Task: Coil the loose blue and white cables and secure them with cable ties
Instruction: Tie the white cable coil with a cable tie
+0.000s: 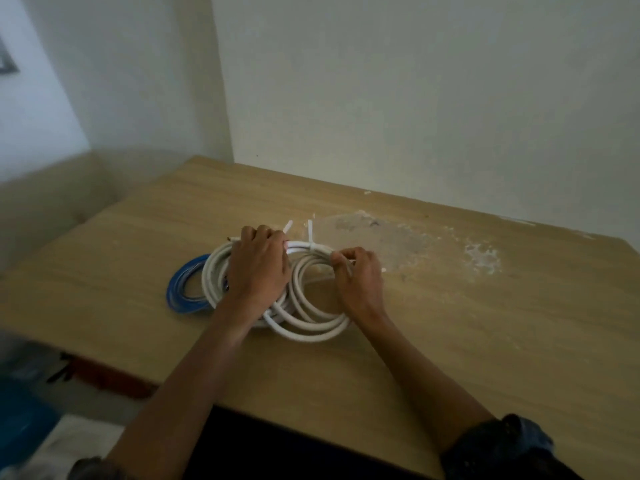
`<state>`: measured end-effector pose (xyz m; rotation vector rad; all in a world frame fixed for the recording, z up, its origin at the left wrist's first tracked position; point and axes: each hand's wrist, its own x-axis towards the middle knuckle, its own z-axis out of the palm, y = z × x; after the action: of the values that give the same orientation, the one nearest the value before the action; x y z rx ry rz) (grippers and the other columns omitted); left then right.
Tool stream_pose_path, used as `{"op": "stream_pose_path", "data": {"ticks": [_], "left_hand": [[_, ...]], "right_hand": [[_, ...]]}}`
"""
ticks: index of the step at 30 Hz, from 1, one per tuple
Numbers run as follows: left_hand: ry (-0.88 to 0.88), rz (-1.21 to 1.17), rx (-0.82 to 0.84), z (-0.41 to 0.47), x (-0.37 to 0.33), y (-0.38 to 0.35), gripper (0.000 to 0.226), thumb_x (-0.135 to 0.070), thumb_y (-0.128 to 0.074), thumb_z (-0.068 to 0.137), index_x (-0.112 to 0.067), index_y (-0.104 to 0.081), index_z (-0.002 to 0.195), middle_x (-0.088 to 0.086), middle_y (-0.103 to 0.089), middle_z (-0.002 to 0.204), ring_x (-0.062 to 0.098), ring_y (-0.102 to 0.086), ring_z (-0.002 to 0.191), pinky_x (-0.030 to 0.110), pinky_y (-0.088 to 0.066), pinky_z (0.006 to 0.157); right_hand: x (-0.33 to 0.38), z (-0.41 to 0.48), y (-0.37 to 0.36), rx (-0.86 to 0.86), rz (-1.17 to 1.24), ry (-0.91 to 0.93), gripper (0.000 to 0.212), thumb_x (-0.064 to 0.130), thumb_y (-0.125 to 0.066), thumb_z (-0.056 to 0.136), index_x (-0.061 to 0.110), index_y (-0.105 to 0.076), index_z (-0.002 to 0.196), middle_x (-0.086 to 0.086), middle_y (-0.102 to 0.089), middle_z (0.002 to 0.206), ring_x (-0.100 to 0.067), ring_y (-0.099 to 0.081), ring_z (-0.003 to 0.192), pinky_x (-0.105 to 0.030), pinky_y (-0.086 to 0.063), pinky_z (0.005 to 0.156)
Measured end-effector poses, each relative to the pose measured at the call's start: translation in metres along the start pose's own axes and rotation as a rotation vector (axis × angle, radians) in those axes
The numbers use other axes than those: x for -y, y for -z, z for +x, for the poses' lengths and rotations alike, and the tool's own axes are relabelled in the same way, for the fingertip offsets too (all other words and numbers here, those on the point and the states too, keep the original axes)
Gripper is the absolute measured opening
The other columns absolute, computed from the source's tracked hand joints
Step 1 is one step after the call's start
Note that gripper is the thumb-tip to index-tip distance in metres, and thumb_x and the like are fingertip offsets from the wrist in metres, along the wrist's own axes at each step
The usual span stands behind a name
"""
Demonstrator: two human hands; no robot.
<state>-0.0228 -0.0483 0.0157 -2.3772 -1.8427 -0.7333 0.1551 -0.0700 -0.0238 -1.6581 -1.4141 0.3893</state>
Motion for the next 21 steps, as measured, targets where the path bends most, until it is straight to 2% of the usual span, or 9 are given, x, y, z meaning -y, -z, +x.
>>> {"op": "stream_pose_path", "data": {"ticks": [4,8,11,15,18,21], "left_hand": [[-0.029,-0.029,-0.043,0.017,0.005,-0.015,0.029,-0.023,-0.043,0.103,-0.012,-0.067,0.116,0.008,-0.065,0.111,0.031,-0.052,0.106,0.047,-0.044,0.089],[-0.051,-0.126,-0.026,0.05,0.008,-0.025,0.026,-0.021,-0.048,0.101,-0.011,-0.071,0.105,0.009,-0.068,0.101,0.032,-0.054,0.101,0.047,-0.046,0.084],[-0.069,-0.208,-0.049,0.066,0.01,-0.029,0.022,-0.022,-0.055,0.096,-0.011,-0.074,0.102,0.009,-0.068,0.098,0.031,-0.056,0.099,0.045,-0.05,0.08],[-0.092,-0.2,-0.051,0.077,0.003,-0.03,0.023,-0.024,-0.058,0.095,-0.011,-0.074,0.105,0.008,-0.067,0.101,0.031,-0.056,0.1,0.044,-0.051,0.078],[-0.144,-0.082,-0.061,0.079,-0.005,-0.031,0.022,-0.028,-0.057,0.096,-0.016,-0.072,0.108,0.006,-0.068,0.105,0.032,-0.056,0.102,0.045,-0.047,0.08],[-0.15,0.008,-0.034,0.081,-0.005,-0.033,0.027,-0.038,-0.053,0.099,-0.021,-0.07,0.112,0.005,-0.066,0.11,0.03,-0.054,0.108,0.045,-0.044,0.085]], "right_hand": [[-0.001,0.013,-0.004,-0.014,0.064,-0.063,0.025,0.033,-0.05,0.105,0.015,-0.064,0.115,-0.001,-0.07,0.113,-0.019,-0.064,0.106,-0.037,-0.051,0.09],[0.003,0.031,-0.008,-0.062,0.089,-0.152,0.025,0.034,-0.05,0.105,0.016,-0.065,0.115,-0.002,-0.071,0.115,-0.022,-0.064,0.108,-0.036,-0.047,0.093],[0.005,0.039,-0.011,-0.092,0.091,-0.205,0.024,0.036,-0.049,0.105,0.019,-0.064,0.114,0.0,-0.07,0.113,-0.017,-0.063,0.103,-0.035,-0.046,0.097],[0.004,0.044,-0.009,-0.115,0.072,-0.252,0.025,0.039,-0.049,0.104,0.021,-0.064,0.112,0.0,-0.071,0.113,-0.024,-0.064,0.109,-0.048,-0.045,0.104],[0.004,0.045,-0.003,-0.091,0.068,-0.267,0.027,0.04,-0.048,0.104,0.02,-0.064,0.114,-0.002,-0.071,0.115,-0.025,-0.064,0.11,-0.041,-0.046,0.1],[-0.001,0.045,0.002,-0.028,0.118,-0.253,0.027,0.036,-0.051,0.104,0.016,-0.064,0.117,-0.001,-0.068,0.11,-0.022,-0.064,0.106,-0.028,-0.043,0.084]]}}
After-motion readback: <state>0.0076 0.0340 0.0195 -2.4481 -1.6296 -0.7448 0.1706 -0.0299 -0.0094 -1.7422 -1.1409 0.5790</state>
